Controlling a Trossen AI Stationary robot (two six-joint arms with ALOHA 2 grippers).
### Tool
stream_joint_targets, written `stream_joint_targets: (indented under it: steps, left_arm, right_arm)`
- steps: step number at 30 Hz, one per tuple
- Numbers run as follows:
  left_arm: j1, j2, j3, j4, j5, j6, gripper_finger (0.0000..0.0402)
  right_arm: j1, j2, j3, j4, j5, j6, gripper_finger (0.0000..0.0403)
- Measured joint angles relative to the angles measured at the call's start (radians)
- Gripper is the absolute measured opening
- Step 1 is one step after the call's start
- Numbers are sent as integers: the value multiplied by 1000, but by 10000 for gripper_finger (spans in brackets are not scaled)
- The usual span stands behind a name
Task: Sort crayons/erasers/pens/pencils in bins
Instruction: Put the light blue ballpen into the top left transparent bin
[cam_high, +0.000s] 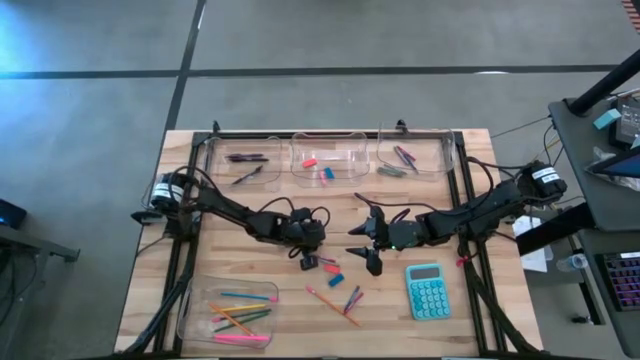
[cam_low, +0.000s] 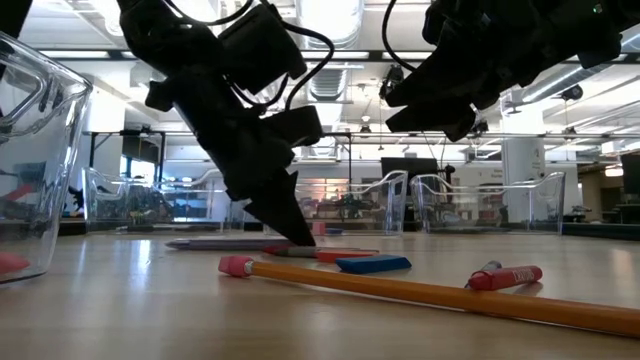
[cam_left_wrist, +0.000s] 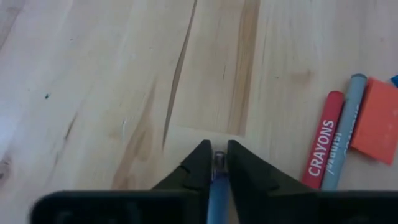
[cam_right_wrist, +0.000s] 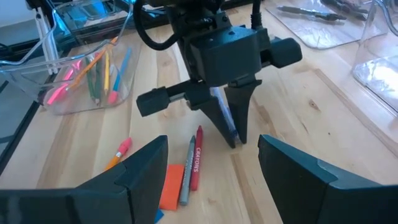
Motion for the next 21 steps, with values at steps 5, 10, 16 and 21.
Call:
stream_joint_targets:
  steps: [5,10,16,21]
  left_arm:
    - [4,-2,5,-8,0,6,8]
    - [5,-11,42,-62,1,26,2]
    - [6,-37,106,-181,-27,36,1]
    - [6,-77,131,-252,-63,55,0]
  right_arm:
    - [0,0,-1,0,0,0,238]
    - [0,0,-1,0,0,-1,238]
    - [0,0,-2,0,0,-1,238]
    - [0,0,-6,-1,0,-1,238]
